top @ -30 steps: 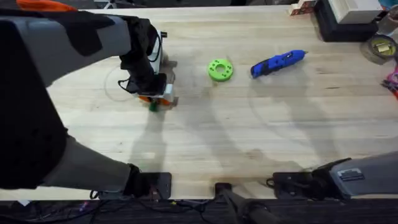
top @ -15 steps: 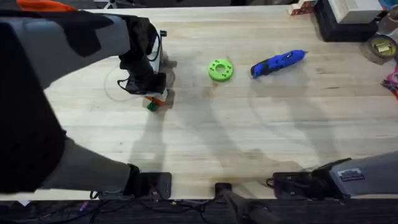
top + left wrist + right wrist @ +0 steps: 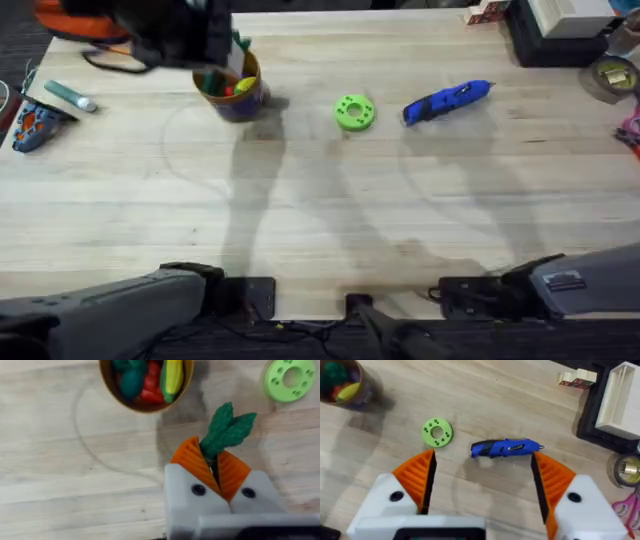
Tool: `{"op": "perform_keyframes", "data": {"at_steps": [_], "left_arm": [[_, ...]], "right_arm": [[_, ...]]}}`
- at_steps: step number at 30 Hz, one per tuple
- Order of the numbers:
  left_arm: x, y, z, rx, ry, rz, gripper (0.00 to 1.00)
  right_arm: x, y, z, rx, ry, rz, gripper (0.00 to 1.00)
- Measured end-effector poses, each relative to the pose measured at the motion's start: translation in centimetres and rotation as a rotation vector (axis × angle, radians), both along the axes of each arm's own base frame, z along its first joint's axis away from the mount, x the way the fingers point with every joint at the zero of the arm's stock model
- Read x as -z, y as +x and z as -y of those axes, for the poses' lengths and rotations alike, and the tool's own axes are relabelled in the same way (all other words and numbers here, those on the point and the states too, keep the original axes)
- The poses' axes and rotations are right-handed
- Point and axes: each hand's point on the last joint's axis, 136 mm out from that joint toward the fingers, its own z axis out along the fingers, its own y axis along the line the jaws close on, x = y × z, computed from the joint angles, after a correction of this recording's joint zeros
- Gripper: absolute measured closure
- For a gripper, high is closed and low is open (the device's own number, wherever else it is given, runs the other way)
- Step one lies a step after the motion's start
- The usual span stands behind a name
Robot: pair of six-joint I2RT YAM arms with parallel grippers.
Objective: Pick up the gripper from the table and insert it into the empty holder that is missing its gripper. Then pick up a screw, insert it into the mounting hole, and use the screwdriver to tighten it. Finally, clean up the table by picking up the vegetable and placing it into the bucket.
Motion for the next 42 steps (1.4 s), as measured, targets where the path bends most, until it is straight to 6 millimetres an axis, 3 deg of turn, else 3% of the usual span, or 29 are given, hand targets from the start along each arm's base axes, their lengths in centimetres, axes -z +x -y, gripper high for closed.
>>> {"op": "perform_keyframes", "data": {"at_steps": [3, 7, 14, 19, 25, 33, 34, 37, 40, 42], "left_arm": [[-1.9, 0.7, -0.3, 0.01, 0.021, 0.042, 0.977], [-2.5, 2.2, -0.8, 0.012, 0.047, 0.057, 0.977], [1.7, 6.2, -2.9, -0.04, 0.069, -0.008, 0.977], [4.9, 9.1, -3.0, -0.044, 0.072, -0.031, 0.977], [8.0, 9.5, -2.9, -0.036, 0.077, -0.111, 0.977], [8.3, 9.6, -2.8, -0.034, 0.071, -0.115, 0.977], [8.3, 9.6, -2.8, -0.029, 0.072, -0.115, 0.942], [8.3, 9.6, -2.8, -0.028, 0.073, -0.115, 0.468], [8.3, 9.7, -2.7, -0.029, 0.071, -0.112, 0.06], [8.2, 9.7, -2.7, -0.026, 0.07, -0.111, 0.019]], "right_arm": [[0.0, 0.0, 0.0, 0.0, 0.0, 0.0, 0.007], [0.0, 0.0, 0.0, 0.0, 0.0, 0.0, 0.008], [0.0, 0.0, 0.0, 0.0, 0.0, 0.0, 0.008], [0.0, 0.0, 0.0, 0.0, 0.0, 0.0, 0.008], [0.0, 0.0, 0.0, 0.0, 0.0, 0.0, 0.007], [0.0, 0.0, 0.0, 0.0, 0.0, 0.0, 0.007], [0.0, 0.0, 0.0, 0.0, 0.0, 0.0, 0.007], [0.0, 0.0, 0.0, 0.0, 0.0, 0.0, 0.009], [0.0, 0.0, 0.0, 0.0, 0.0, 0.0, 0.009], [0.0, 0.0, 0.0, 0.0, 0.0, 0.0, 0.009]]}}
